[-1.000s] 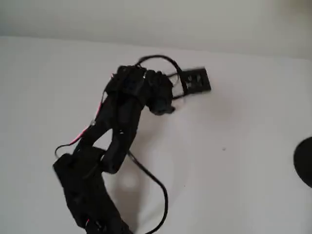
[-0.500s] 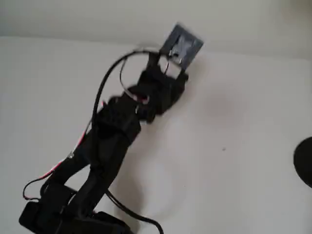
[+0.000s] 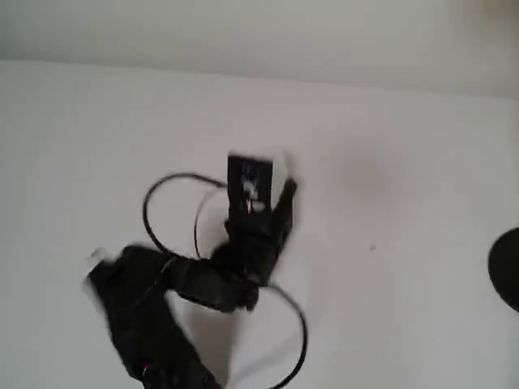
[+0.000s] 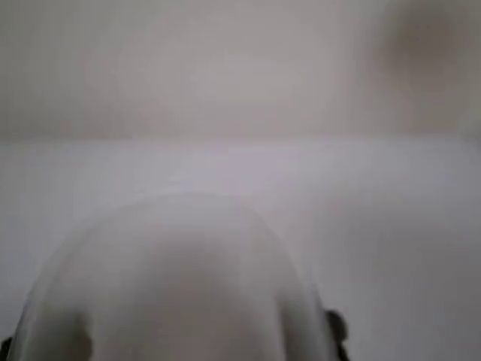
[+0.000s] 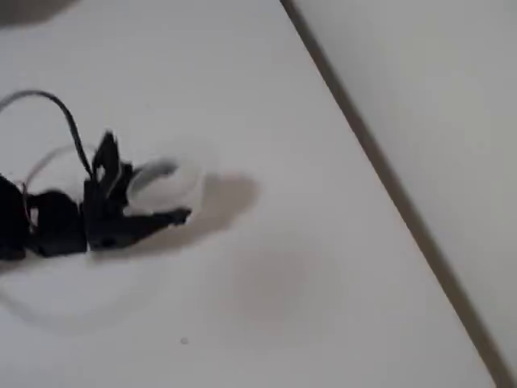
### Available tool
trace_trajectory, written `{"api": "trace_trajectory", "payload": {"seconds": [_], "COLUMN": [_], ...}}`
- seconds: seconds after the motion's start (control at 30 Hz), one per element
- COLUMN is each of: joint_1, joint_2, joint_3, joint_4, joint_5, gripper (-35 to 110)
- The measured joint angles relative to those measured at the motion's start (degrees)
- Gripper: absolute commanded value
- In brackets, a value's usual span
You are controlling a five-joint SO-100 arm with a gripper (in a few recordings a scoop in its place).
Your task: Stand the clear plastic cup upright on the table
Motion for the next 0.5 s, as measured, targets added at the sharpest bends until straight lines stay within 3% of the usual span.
{"api": "trace_trajectory", "payload": {"seconds": [0.23,0.43,0.5], "joint_1": [-1.2,-1.2,-1.1], "joint_2": [-18.5,-24.2,-25.3], "joint_3": [-9.1,-14.8,-16.2], "joint_4": [-14.9,-17.9,-17.9], "joint_5": [-2.9,-4.6,-6.9], "gripper": [21,56,61]}}
